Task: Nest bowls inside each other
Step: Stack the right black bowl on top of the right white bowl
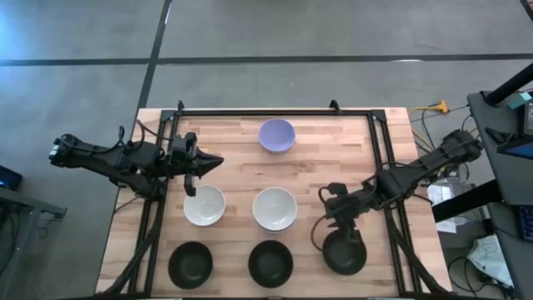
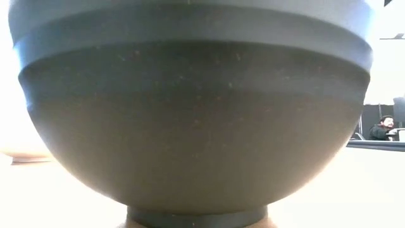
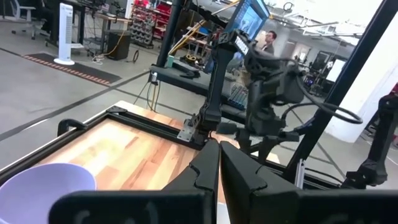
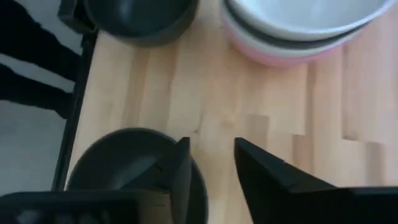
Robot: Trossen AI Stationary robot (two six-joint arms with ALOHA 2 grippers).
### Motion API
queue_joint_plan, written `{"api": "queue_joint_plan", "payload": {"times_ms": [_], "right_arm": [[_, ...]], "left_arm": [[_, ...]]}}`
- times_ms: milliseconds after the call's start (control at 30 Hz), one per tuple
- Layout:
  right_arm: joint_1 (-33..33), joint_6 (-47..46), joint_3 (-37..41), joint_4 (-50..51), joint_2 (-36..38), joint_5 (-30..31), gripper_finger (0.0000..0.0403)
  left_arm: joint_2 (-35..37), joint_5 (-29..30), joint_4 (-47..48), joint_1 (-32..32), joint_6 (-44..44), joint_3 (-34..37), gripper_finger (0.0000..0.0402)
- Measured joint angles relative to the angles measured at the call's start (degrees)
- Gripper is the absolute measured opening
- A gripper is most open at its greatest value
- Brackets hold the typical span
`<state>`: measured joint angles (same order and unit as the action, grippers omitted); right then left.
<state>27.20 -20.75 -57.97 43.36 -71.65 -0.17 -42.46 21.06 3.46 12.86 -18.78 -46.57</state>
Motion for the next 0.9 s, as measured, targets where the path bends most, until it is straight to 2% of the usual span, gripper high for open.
{"api": "queue_joint_plan", "payload": {"times_ms": [233, 567, 733, 900], "right_arm": [[1.8, 1.8, 7.3, -5.7, -1.8, -1.1, 0.0162], [1.9, 5.3, 7.6, -6.4, -11.6, -3.5, 0.0151], [1.9, 7.3, 6.4, -6.3, -16.8, -8.6, 0.0117], [1.9, 7.3, 3.8, -5.9, -18.6, -9.0, 0.0039]], "left_arm": [[0.1, 0.0, 0.1, 0.0, 1.3, 0.0, 0.0], [0.7, 0.0, 0.0, 0.0, 1.5, 0.0, 0.0], [0.7, 0.0, 0.1, 0.0, 1.6, 0.0, 0.0], [0.7, 0.0, 0.1, 0.0, 1.7, 0.0, 0.0]]}}
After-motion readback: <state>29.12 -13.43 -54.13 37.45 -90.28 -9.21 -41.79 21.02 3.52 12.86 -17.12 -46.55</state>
